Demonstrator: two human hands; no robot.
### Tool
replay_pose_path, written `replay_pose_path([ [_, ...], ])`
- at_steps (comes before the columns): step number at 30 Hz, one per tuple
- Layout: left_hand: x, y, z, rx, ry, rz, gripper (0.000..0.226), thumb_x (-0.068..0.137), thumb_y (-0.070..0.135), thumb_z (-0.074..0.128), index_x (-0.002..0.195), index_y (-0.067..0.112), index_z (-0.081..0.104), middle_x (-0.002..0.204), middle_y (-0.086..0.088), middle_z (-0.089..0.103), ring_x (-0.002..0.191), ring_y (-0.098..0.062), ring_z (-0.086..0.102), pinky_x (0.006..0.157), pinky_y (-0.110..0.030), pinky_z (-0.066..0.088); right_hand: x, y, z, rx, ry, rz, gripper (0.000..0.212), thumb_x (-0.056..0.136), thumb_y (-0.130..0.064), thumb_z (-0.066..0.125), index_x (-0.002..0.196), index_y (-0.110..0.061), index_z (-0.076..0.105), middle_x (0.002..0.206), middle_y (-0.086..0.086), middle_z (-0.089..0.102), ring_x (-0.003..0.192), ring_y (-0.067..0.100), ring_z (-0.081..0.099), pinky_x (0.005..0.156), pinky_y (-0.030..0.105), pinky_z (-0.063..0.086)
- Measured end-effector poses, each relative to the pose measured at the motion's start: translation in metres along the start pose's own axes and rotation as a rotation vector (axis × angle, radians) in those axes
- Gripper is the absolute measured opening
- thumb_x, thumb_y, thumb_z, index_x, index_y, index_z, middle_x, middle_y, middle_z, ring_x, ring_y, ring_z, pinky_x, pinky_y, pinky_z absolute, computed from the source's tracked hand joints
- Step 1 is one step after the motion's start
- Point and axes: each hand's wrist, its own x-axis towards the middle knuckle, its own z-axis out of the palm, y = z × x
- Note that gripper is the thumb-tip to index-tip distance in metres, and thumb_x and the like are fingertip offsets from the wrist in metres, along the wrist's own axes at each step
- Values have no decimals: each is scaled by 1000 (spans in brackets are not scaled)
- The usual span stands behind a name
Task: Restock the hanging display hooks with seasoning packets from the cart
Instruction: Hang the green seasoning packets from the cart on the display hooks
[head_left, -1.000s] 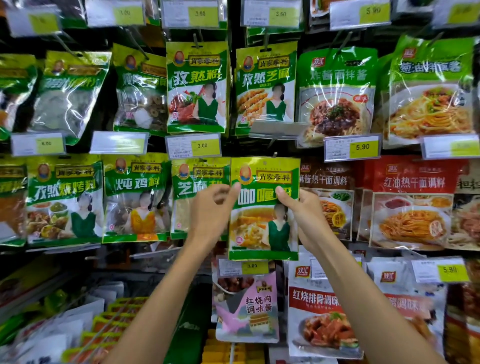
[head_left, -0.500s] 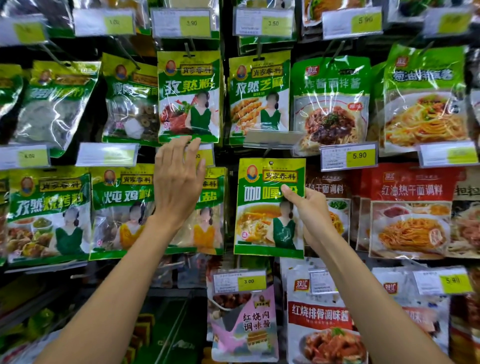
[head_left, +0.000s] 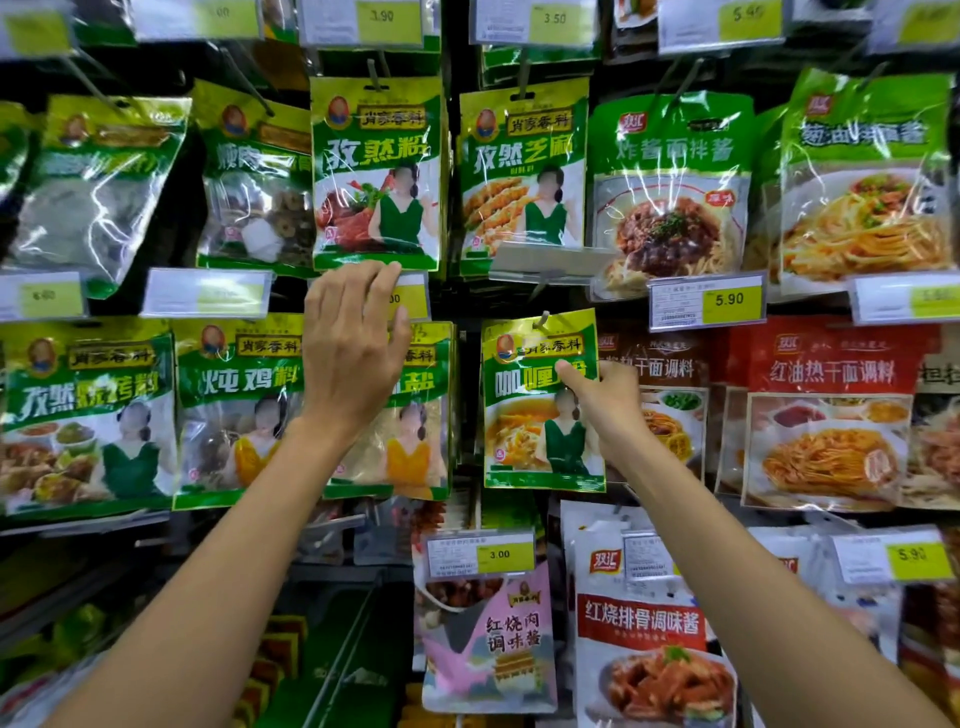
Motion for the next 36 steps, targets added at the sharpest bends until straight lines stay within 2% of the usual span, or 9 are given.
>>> replay_pose_path([
  [4,0,-3,-2,-8,-15,25,34,97,19,45,124,1,55,116,-18,59,112,-28,45,101,-41,34,13,7,6,-246,111,-51,23,90,-29,66,87,-6,70,72,7,58,73,21,54,66,28,35],
  [8,1,-3,-5,-22,-39,26,35,96,18,47,125,1,55,117,-18,60,113,-27,44,101,-40,33,20,9,14,-420,185,-13,35,87,-38,67,66,-14,52,68,3,55,73,23,55,61,28,35],
  [12,2,1,-12,-37,-75,2,35,94,16,49,125,1,55,120,-19,59,114,-31,50,104,-40,32,16,7,17,-658,235,-9,39,86,-49,64,80,-11,54,83,8,60,83,28,60,71,37,45],
  [19,-18,57,-30,-286,-62,5,25,91,5,50,112,-3,61,112,-19,63,108,-31,54,93,-39,40,-33,14,-34,-473,224,-194,18,94,-25,58,103,-10,62,91,3,67,92,24,63,75,36,50],
  [23,-52,146,-39,-700,-368,-145,25,95,13,44,102,-1,64,98,-17,65,94,-32,61,84,-33,42,-98,39,-99,-404,192,-189,17,101,-23,49,98,-13,63,77,-8,63,73,8,61,69,30,49],
  [27,-100,257,-58,-1160,-783,-369,38,99,27,38,91,0,63,85,-15,64,80,-28,59,71,-38,42,-177,86,-184,-448,284,-24,26,101,-25,46,91,-9,64,81,11,69,78,28,65,73,48,53],
  [30,-149,346,-85,-1387,-1062,-444,36,102,23,40,88,-3,63,69,-15,61,64,-21,57,61,-39,41,-254,126,-252,-469,422,171,24,100,-22,48,89,-13,67,73,-5,70,70,15,66,64,27,52],
  [32,-184,406,-108,-1497,-1254,-471,33,101,17,40,91,-4,64,79,-18,65,70,-22,60,67,-32,44,-311,152,-295,-488,541,334,26,99,-17,49,82,-12,67,62,-12,67,60,-1,61,58,13,46],
  [36,-252,511,-161,-1598,-1577,-421,28,100,10,42,101,-4,66,89,-16,69,76,-23,61,69,-28,41,-426,206,-366,-613,722,664,32,97,-11,51,68,-20,63,63,0,64,63,8,60,64,23,47],
])
